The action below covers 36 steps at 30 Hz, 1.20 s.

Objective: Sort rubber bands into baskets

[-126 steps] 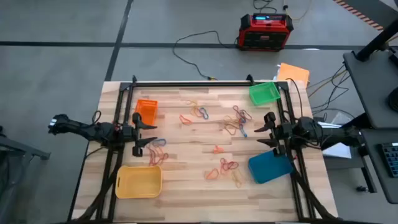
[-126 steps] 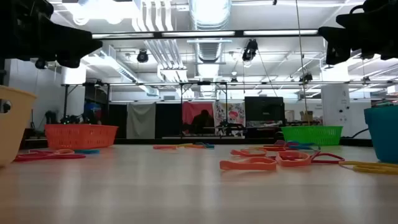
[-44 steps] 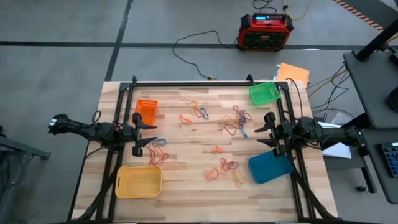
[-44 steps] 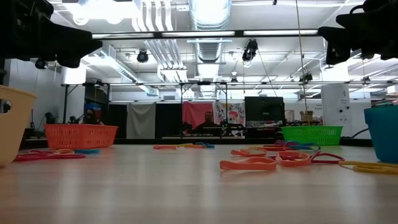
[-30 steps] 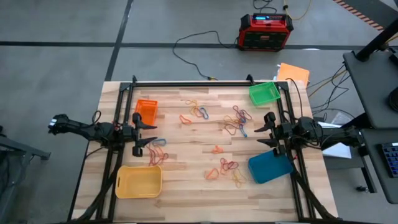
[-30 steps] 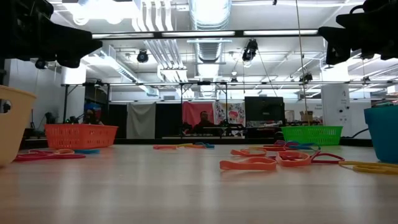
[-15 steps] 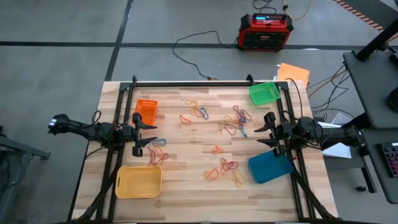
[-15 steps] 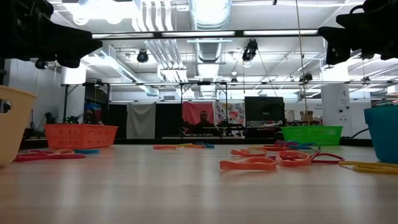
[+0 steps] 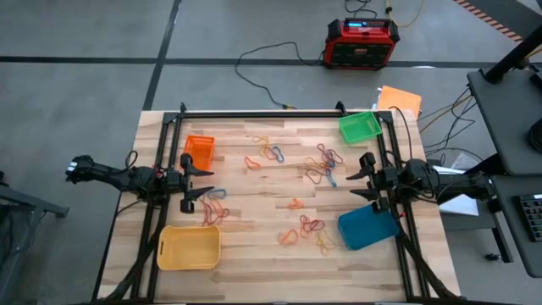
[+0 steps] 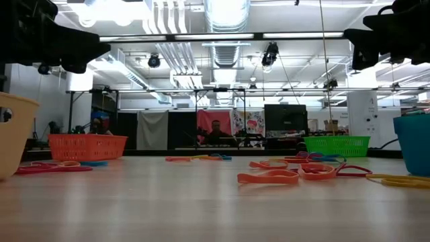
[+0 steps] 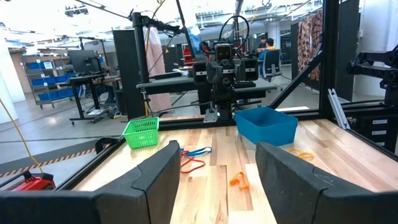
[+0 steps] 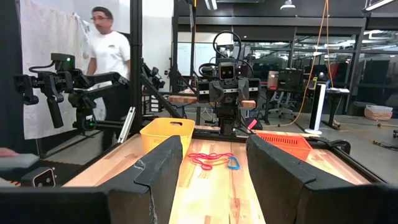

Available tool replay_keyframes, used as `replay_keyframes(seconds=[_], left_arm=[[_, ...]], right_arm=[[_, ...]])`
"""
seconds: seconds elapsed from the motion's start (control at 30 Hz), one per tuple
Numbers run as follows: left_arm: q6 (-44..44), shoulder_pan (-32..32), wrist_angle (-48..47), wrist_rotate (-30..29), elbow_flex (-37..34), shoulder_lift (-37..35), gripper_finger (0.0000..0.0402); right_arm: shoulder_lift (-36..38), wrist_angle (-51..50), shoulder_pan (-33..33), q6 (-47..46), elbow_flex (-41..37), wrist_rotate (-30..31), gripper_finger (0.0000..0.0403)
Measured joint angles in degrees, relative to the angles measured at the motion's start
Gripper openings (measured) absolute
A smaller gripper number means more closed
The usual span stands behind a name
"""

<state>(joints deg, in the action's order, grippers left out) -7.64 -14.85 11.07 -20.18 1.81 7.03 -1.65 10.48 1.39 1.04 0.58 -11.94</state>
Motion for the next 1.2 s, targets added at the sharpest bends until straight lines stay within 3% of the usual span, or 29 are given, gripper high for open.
replay_keyframes(seconds=[0.7,0.83,1.0,1.2], left_arm=[[-0.48,0.03,0.44,-0.06,0.01,0.01,0.0194],[-2.05,0.07,11.34,-0.1,0.06,-0.05,0.0194],[6.26,0.02,21.51,0.07,0.11,-0.01,0.0194],[9.49,0.03,23.33,-0.31,0.11,0.02,0.0194]], right_arm=[[-0.01,0.01,0.0,0.02,0.01,0.0,0.0176],[-0.01,0.02,0.01,0.02,0.01,0.0,0.0176],[-0.02,0.04,0.02,0.02,0.02,0.0,0.0176],[0.0,0.14,0.0,0.01,0.02,0.0,0.0176]])
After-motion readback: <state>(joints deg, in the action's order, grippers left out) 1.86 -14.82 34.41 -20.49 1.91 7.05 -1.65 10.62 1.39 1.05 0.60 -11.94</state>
